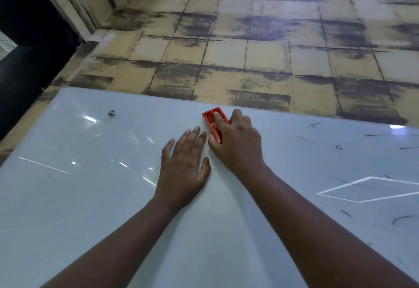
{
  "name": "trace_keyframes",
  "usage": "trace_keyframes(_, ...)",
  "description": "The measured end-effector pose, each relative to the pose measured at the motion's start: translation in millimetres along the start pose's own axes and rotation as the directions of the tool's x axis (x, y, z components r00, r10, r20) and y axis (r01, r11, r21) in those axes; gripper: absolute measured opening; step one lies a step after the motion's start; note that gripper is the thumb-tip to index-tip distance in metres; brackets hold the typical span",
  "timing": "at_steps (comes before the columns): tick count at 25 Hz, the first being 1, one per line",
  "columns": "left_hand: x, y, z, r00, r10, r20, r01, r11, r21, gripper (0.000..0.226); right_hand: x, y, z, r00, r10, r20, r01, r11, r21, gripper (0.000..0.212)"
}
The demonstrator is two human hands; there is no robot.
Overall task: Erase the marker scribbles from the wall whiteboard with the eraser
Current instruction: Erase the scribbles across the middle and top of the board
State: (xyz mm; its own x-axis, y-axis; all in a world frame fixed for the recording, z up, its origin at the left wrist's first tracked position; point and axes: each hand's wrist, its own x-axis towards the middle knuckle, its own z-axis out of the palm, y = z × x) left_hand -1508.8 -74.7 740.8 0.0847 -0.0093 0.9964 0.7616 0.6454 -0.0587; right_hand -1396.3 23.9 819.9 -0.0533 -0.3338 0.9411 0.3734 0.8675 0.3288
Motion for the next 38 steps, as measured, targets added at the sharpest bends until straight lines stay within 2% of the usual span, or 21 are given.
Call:
trace_keyframes(2, -1.0, 1.2, -2.0, 1.0, 0.003, -0.009, -0.003, 1.0, 0.004, 0.071, -7.3, 34.1, -11.1, 1.0, 0.021, 0.022, -0.02, 1.0, -0.02, 0.066)
trace_keyframes(5, -3.7, 3.7, -3.8, 0.998, -0.004, -0.068, 0.004, 1.0, 0.008, 0.067, -23.5, 105.9, -31.7, 0.978, 0.208, -0.017, -0.209, 0.976, -0.055, 0.063)
trace_keyframes(8, -8.8, 24.5, -1.7, 0.995, -0.067, -0.08, 0.07, 0.997, 0.031, 0.068, -52.9, 184.3, -57.1, 0.909, 0.41, -0.079, -0.415, 0.906, -0.08, 0.063)
trace_keyframes(11, -14.8, 61.7, 6.3, 0.988, -0.146, -0.053, 0.149, 0.988, 0.04, 0.072, -79.7, 228.8, -74.6, 0.846, 0.514, -0.145, -0.528, 0.844, -0.089, 0.06)
trace_keyframes(15, -12.6, 101.5, 19.1, 0.997, 0.044, -0.068, -0.039, 0.997, 0.073, 0.064, -87.8, 239.3, -77.9, 0.808, 0.579, -0.109, -0.587, 0.806, -0.071, 0.056)
trace_keyframes(17, -11.6, 122.1, 27.0, 0.993, 0.09, -0.07, -0.085, 0.994, 0.073, 0.063, -86.4, 230.3, -77.4, 0.784, 0.617, -0.069, -0.62, 0.783, -0.038, 0.057)
trace_keyframes(19, -12.2, 141.4, 35.6, 0.991, 0.114, -0.062, -0.11, 0.992, 0.067, 0.064, -89.9, 205.9, -72.6, 0.826, 0.563, -0.04, -0.564, 0.825, -0.034, 0.061)
trace_keyframes(22, -9.7, 149.9, 43.3, 0.993, 0.104, -0.049, -0.101, 0.993, 0.058, 0.069, -105.4, 154.8, -54.9, 0.947, 0.321, 0.001, -0.321, 0.947, -0.021, 0.068)
trace_keyframes(25, -11.1, 146.3, 45.5, 0.997, 0.083, -0.007, -0.083, 0.996, 0.042, 0.072, -116.2, 136.5, -47.9, 0.976, 0.217, -0.01, -0.217, 0.976, 0.017, 0.068)
trace_keyframes(29, -14.0, 145.9, 43.1, 0.997, 0.078, 0.009, -0.078, 0.997, 0.019, 0.07, -129.6, 163.5, -58.4, 0.997, 0.067, 0.024, -0.066, 0.997, -0.048, 0.066)
trace_keyframes(30, -14.9, 146.9, 41.6, 0.997, 0.075, 0.007, -0.075, 0.997, 0.009, 0.07, -130.9, 178.0, -63.5, 0.996, 0.091, 0.025, -0.089, 0.994, -0.06, 0.064)
trace_keyframes(32, -18.1, 148.9, 39.0, 0.998, 0.066, -0.001, -0.066, 0.998, -0.017, 0.07, -133.6, 212.6, -75.2, 0.969, 0.248, 0.015, -0.247, 0.967, -0.058, 0.063)
trace_keyframes(35, -26.9, 151.3, 37.8, 0.998, 0.065, -0.005, -0.065, 0.997, -0.049, 0.07, -155.8, 258.7, -93.2, 0.864, 0.5, -0.065, -0.502, 0.864, -0.026, 0.062)
trace_keyframes(38, -33.5, 153.3, 36.4, 0.998, 0.056, -0.012, -0.057, 0.997, -0.055, 0.071, -191.7, 262.7, -96.7, 0.776, 0.61, -0.162, -0.618, 0.786, -0.003, 0.062)
